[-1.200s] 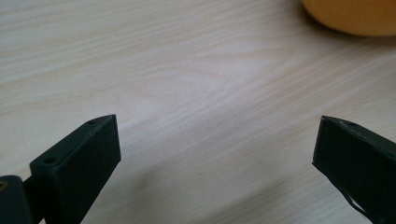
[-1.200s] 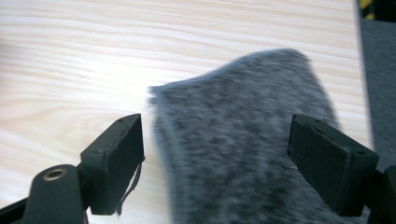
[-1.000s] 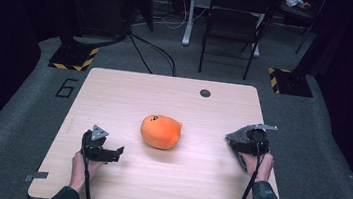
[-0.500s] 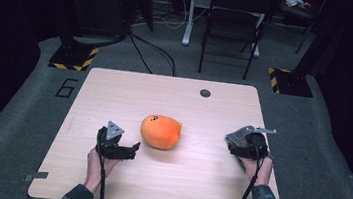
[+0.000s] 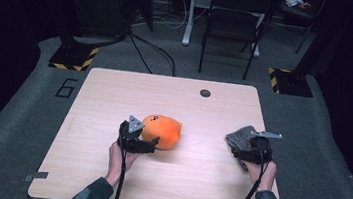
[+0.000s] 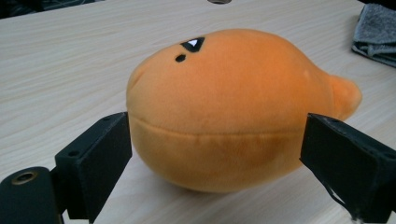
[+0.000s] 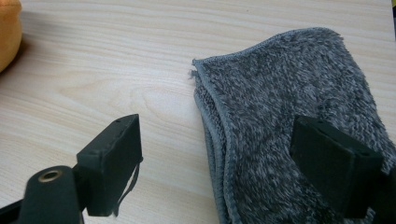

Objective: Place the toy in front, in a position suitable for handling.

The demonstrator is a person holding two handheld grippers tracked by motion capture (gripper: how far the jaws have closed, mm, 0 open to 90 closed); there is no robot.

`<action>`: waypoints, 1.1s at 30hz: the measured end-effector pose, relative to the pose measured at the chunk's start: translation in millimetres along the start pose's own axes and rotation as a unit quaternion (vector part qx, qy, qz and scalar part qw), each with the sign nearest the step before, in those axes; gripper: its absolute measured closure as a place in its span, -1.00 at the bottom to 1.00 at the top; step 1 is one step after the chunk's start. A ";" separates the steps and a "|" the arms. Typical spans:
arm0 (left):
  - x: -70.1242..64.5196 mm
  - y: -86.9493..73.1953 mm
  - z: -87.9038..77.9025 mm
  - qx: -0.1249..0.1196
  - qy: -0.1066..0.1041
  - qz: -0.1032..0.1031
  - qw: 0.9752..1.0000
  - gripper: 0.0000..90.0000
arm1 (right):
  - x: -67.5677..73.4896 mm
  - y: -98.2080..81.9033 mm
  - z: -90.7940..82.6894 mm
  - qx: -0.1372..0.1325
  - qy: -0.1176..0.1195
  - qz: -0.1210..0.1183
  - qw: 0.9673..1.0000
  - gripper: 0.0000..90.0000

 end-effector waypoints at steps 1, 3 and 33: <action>-0.5 0.8 1.5 0.001 0.001 -0.001 1.000 -0.80 | 0.3 -0.2 -1.0 0.000 0.000 0.004 1.000 -0.64; -1.3 2.2 6.0 0.001 0.004 -0.009 1.000 -0.77 | -0.3 -1.2 -2.1 -0.001 -0.001 0.003 1.000 -0.64; 0.5 -7.2 20.0 -0.024 -0.027 0.041 0.999 0.50 | -0.9 -9.0 -1.0 0.014 0.001 0.002 1.000 -0.62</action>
Point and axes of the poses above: each handheld gripper's, and its own axes: z roughly forward along the jaws, y roughly out of its top, x roughly to its left, the point moved 7 cm from there along z, roughly forward along the jaws, and after that the axes turned 8 degrees about -z, right-handed, at the moved point
